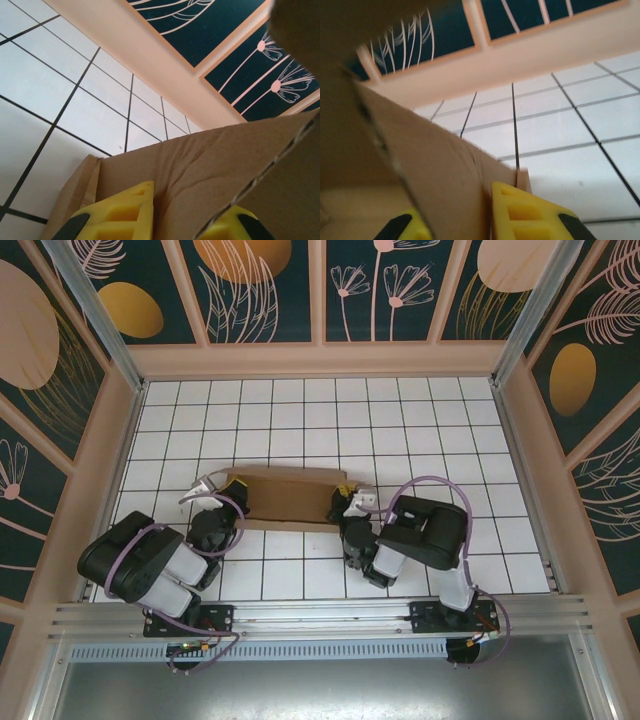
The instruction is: Fold the paper box
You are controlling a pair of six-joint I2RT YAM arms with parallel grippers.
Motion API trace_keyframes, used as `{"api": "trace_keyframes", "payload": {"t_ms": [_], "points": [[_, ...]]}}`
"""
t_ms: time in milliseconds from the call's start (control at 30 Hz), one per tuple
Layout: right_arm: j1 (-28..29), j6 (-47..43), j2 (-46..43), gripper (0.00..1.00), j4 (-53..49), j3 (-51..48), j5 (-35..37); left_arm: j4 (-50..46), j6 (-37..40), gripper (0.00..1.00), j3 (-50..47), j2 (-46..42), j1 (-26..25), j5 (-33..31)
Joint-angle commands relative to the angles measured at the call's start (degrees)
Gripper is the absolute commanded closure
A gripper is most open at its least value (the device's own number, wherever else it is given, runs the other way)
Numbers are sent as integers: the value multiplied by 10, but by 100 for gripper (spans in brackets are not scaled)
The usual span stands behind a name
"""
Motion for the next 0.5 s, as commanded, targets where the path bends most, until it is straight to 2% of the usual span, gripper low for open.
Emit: {"api": "trace_keyframes", "payload": {"t_ms": [0,100,267,467], "points": [[4,19,20,80,34,-18,-23,-118,-7,90,-14,-17,-4,-29],[3,-18,1,73,36,-18,-40,-154,6,91,-5,-35,-4,-43],[1,-85,-45,61,36,-25,-67,-157,24,91,2,-35,-4,-36],[-7,-123,-119,45,33,-61,-109,-139,34,92,8,-14,-4,-30]]}}
